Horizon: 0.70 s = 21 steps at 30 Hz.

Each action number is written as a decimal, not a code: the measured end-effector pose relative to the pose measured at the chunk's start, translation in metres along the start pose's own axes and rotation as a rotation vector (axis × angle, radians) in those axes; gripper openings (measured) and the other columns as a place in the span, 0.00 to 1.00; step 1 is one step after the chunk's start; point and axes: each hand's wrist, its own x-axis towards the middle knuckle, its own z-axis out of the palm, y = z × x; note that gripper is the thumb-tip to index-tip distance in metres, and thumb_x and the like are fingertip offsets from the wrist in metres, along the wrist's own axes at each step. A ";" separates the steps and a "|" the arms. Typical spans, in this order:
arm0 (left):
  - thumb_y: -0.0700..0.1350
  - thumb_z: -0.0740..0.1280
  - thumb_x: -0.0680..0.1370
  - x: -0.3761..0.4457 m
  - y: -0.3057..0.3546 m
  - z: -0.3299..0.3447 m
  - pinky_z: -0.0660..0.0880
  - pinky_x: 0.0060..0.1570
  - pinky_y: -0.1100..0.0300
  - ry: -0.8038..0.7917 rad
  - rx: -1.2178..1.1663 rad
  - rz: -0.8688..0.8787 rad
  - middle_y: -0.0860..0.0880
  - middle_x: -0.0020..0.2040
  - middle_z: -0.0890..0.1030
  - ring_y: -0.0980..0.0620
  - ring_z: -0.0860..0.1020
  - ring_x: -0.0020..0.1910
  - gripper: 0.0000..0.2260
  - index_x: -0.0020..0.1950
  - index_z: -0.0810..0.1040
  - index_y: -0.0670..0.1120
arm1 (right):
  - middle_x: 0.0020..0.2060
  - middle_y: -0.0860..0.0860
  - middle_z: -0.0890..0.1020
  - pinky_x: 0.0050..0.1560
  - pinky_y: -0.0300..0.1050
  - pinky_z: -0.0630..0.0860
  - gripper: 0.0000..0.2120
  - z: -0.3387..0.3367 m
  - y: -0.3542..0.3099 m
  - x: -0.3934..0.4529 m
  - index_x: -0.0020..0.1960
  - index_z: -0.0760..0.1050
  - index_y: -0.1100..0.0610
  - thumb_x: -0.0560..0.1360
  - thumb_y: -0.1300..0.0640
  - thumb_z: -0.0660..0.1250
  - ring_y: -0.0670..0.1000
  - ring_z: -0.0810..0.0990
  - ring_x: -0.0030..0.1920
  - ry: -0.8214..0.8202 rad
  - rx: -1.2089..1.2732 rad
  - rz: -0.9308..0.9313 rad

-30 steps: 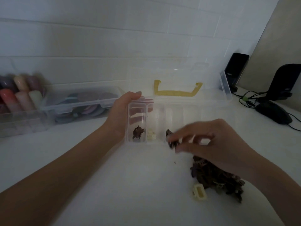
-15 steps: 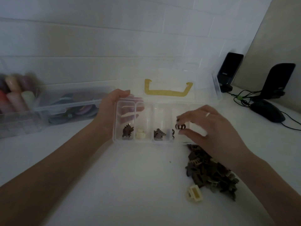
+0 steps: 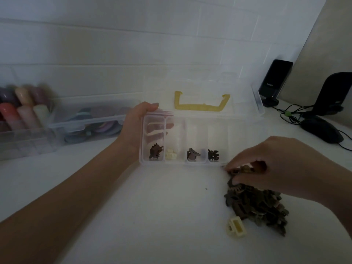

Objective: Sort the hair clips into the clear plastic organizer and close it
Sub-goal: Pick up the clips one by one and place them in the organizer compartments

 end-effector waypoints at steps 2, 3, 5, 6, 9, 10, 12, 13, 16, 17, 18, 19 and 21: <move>0.47 0.61 0.74 0.000 0.000 -0.001 0.75 0.40 0.58 -0.004 0.006 -0.010 0.48 0.35 0.82 0.50 0.82 0.34 0.08 0.42 0.76 0.44 | 0.29 0.21 0.70 0.32 0.32 0.60 0.13 -0.002 0.005 -0.002 0.54 0.72 0.27 0.69 0.34 0.62 0.36 0.71 0.35 -0.023 -0.057 0.065; 0.47 0.61 0.73 0.000 0.000 -0.001 0.75 0.40 0.58 -0.006 0.006 -0.014 0.48 0.35 0.82 0.50 0.82 0.34 0.08 0.43 0.76 0.44 | 0.29 0.27 0.73 0.32 0.32 0.61 0.14 -0.001 0.007 -0.002 0.55 0.71 0.27 0.70 0.34 0.62 0.37 0.70 0.34 -0.033 -0.070 0.090; 0.48 0.62 0.73 0.000 -0.001 -0.002 0.75 0.41 0.57 -0.008 0.003 -0.022 0.48 0.35 0.82 0.51 0.82 0.34 0.09 0.43 0.76 0.43 | 0.36 0.30 0.75 0.38 0.31 0.65 0.13 0.004 0.011 0.000 0.56 0.71 0.28 0.72 0.37 0.62 0.36 0.70 0.40 -0.044 -0.041 0.111; 0.48 0.62 0.73 0.000 -0.001 -0.002 0.74 0.41 0.57 -0.006 0.004 -0.024 0.48 0.35 0.82 0.51 0.82 0.33 0.09 0.43 0.76 0.43 | 0.44 0.30 0.77 0.43 0.32 0.68 0.13 0.008 0.011 0.001 0.56 0.71 0.28 0.72 0.38 0.63 0.37 0.71 0.44 -0.041 -0.011 0.110; 0.48 0.61 0.73 0.000 -0.001 -0.001 0.74 0.40 0.57 -0.002 0.005 -0.022 0.48 0.34 0.82 0.51 0.82 0.33 0.09 0.41 0.76 0.44 | 0.50 0.32 0.79 0.51 0.37 0.72 0.11 0.016 0.012 0.005 0.53 0.75 0.32 0.71 0.40 0.64 0.37 0.73 0.49 -0.015 0.046 0.082; 0.48 0.61 0.74 -0.001 -0.001 -0.001 0.74 0.40 0.57 -0.004 0.005 -0.020 0.48 0.34 0.83 0.51 0.82 0.33 0.09 0.41 0.76 0.44 | 0.47 0.34 0.81 0.49 0.37 0.74 0.10 0.017 0.013 0.006 0.52 0.76 0.33 0.71 0.41 0.65 0.37 0.75 0.46 0.003 0.090 0.058; 0.48 0.61 0.74 0.000 0.000 -0.001 0.74 0.40 0.58 -0.007 0.007 -0.020 0.48 0.34 0.83 0.51 0.82 0.34 0.09 0.40 0.76 0.44 | 0.36 0.38 0.82 0.37 0.34 0.74 0.08 0.016 0.011 0.007 0.47 0.79 0.36 0.69 0.43 0.69 0.41 0.77 0.34 0.052 0.242 0.005; 0.48 0.61 0.74 -0.001 0.000 0.000 0.74 0.40 0.58 -0.009 0.008 -0.021 0.49 0.34 0.83 0.51 0.82 0.34 0.09 0.40 0.76 0.44 | 0.33 0.40 0.81 0.32 0.34 0.71 0.07 0.015 0.010 0.007 0.45 0.80 0.38 0.67 0.44 0.70 0.43 0.75 0.30 0.095 0.317 -0.016; 0.47 0.61 0.73 -0.001 0.000 0.000 0.74 0.41 0.57 -0.006 0.006 -0.011 0.49 0.33 0.82 0.51 0.81 0.34 0.09 0.39 0.76 0.45 | 0.35 0.42 0.80 0.32 0.32 0.70 0.07 0.014 0.008 0.009 0.40 0.80 0.45 0.63 0.45 0.71 0.45 0.77 0.33 0.260 0.465 -0.078; 0.47 0.61 0.73 -0.001 0.000 0.001 0.74 0.41 0.57 -0.003 0.004 -0.006 0.49 0.33 0.82 0.51 0.81 0.33 0.08 0.38 0.76 0.45 | 0.37 0.42 0.80 0.33 0.32 0.72 0.08 0.014 0.006 0.010 0.39 0.79 0.47 0.62 0.47 0.72 0.46 0.78 0.36 0.309 0.510 -0.094; 0.47 0.61 0.73 -0.002 0.000 0.001 0.74 0.41 0.57 -0.002 0.002 -0.001 0.49 0.33 0.82 0.51 0.81 0.33 0.08 0.38 0.75 0.45 | 0.39 0.43 0.80 0.33 0.33 0.73 0.07 0.015 0.005 0.011 0.38 0.79 0.49 0.62 0.49 0.72 0.47 0.79 0.38 0.347 0.558 -0.105; 0.47 0.61 0.74 -0.002 0.000 0.001 0.74 0.41 0.57 -0.002 0.002 0.002 0.49 0.33 0.82 0.51 0.81 0.33 0.08 0.38 0.75 0.45 | 0.42 0.42 0.81 0.34 0.35 0.75 0.07 0.016 0.005 0.012 0.37 0.78 0.51 0.63 0.51 0.73 0.47 0.79 0.41 0.376 0.601 -0.109; 0.47 0.61 0.74 -0.001 0.000 0.001 0.74 0.41 0.57 0.001 0.009 0.005 0.49 0.33 0.82 0.51 0.82 0.34 0.08 0.38 0.75 0.45 | 0.47 0.40 0.82 0.36 0.38 0.77 0.07 0.020 0.006 0.013 0.36 0.75 0.55 0.65 0.57 0.74 0.44 0.81 0.47 0.409 0.648 -0.088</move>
